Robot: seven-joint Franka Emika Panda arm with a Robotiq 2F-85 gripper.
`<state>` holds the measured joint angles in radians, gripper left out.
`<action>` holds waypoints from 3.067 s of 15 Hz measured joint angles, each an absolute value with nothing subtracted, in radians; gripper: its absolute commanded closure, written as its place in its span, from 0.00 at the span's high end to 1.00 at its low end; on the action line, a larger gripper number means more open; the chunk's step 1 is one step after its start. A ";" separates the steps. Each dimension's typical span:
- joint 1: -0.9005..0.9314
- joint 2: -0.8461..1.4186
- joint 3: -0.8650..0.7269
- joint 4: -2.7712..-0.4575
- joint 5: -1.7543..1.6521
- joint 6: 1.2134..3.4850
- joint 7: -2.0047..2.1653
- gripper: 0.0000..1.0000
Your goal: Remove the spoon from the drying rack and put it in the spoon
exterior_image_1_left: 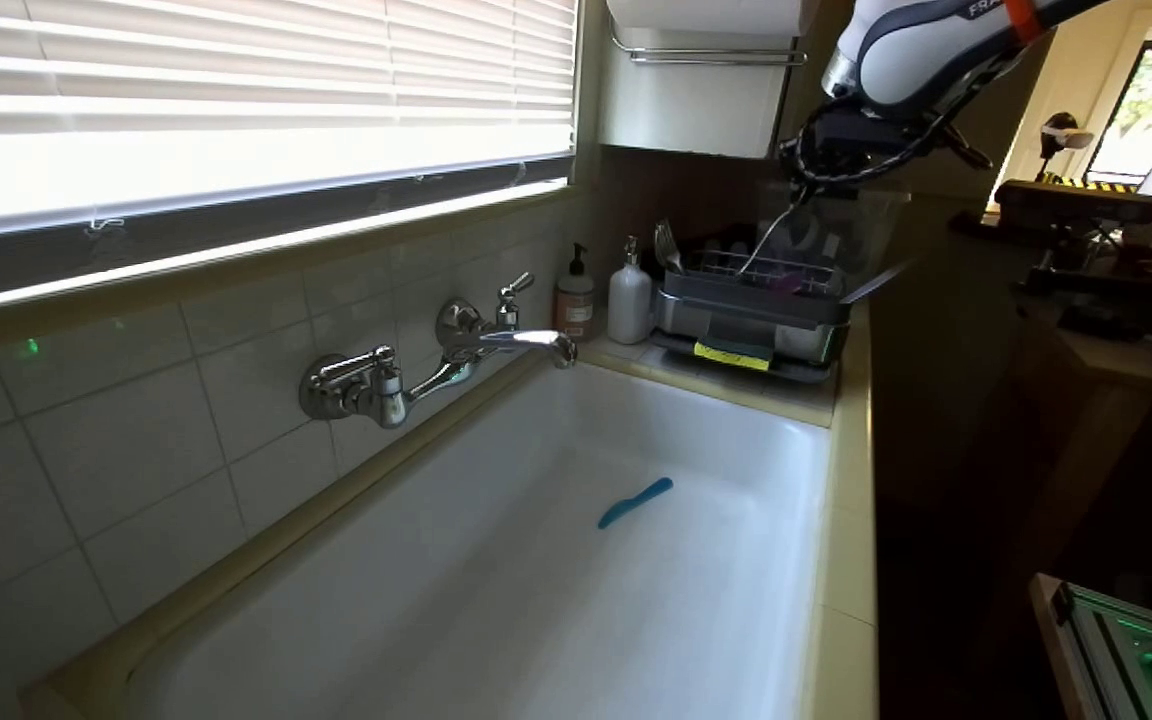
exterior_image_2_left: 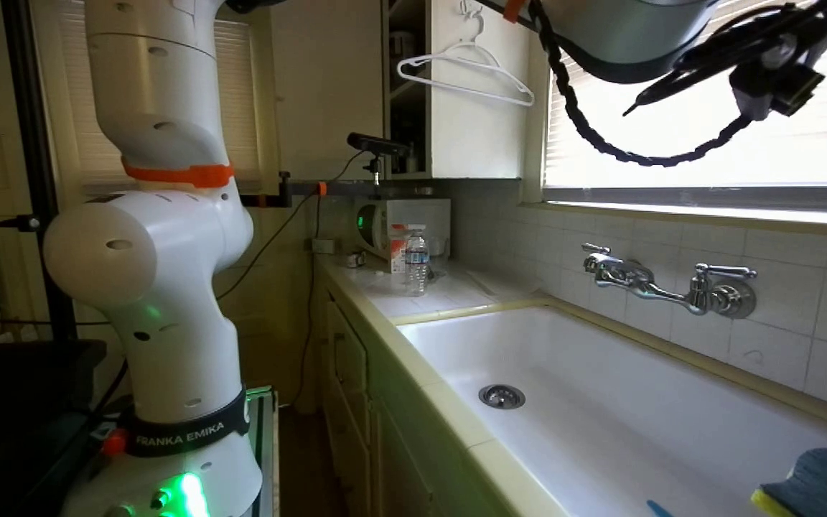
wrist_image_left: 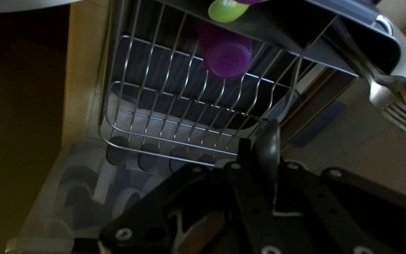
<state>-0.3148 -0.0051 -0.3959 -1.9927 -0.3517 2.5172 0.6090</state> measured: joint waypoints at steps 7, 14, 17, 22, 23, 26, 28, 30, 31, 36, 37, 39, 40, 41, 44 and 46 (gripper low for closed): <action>-0.316 -0.100 -0.332 -2.022 -0.377 2.517 0.597 0.03; -0.293 -0.143 -0.258 -2.074 -0.226 2.513 0.430 0.03; -0.271 -0.138 -0.239 -2.100 -0.154 2.500 0.357 0.03; -0.237 -0.102 -0.214 -2.130 -0.081 2.467 0.268 0.03; -0.232 -0.090 -0.211 -2.131 -0.070 2.459 0.253 0.03; -0.220 -0.046 -0.205 -2.132 -0.051 2.439 0.219 0.03; -0.214 -0.014 -0.200 -2.132 -0.047 2.437 0.206 0.03; -0.208 0.016 -0.194 -2.131 -0.043 2.437 0.195 0.03; -0.204 0.030 -0.191 -2.131 -0.042 2.437 0.191 0.03; -0.189 0.090 -0.169 -2.125 -0.032 2.437 0.172 0.03; -0.185 0.100 -0.164 -2.122 -0.028 2.437 0.168 0.03; -0.177 0.120 -0.155 -2.118 -0.025 2.437 0.160 0.03; -0.172 0.130 -0.152 -2.118 -0.023 2.437 0.152 0.03; -0.168 0.140 -0.147 -2.117 -0.023 2.437 0.144 0.03; -0.160 0.168 -0.136 -2.107 -0.023 2.427 0.126 0.12; -0.156 0.179 -0.136 -2.099 -0.023 2.424 0.122 0.12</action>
